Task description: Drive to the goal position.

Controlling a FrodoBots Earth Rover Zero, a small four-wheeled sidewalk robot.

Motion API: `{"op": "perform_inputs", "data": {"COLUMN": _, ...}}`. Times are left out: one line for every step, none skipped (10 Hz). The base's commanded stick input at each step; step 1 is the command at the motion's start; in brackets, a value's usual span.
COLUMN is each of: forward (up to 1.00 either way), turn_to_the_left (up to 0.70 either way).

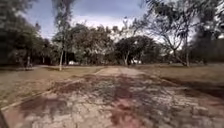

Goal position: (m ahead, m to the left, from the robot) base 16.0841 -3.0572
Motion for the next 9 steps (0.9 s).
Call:
{"op": "perform_inputs", "data": {"forward": 0.85, "turn_to_the_left": 0.00}}
{"op": "perform_inputs", "data": {"forward": 0.85, "turn_to_the_left": 0.00}}
{"op": "perform_inputs", "data": {"forward": 0.85, "turn_to_the_left": 0.00}}
{"op": "perform_inputs", "data": {"forward": 0.85, "turn_to_the_left": 0.00}}
{"op": "perform_inputs", "data": {"forward": 0.85, "turn_to_the_left": 0.00}}
{"op": "perform_inputs", "data": {"forward": 0.85, "turn_to_the_left": -0.02}}
{"op": "perform_inputs", "data": {"forward": 0.85, "turn_to_the_left": -0.12}}
{"op": "perform_inputs", "data": {"forward": 0.85, "turn_to_the_left": -0.21}}
{"op": "perform_inputs", "data": {"forward": 0.85, "turn_to_the_left": -0.28}}
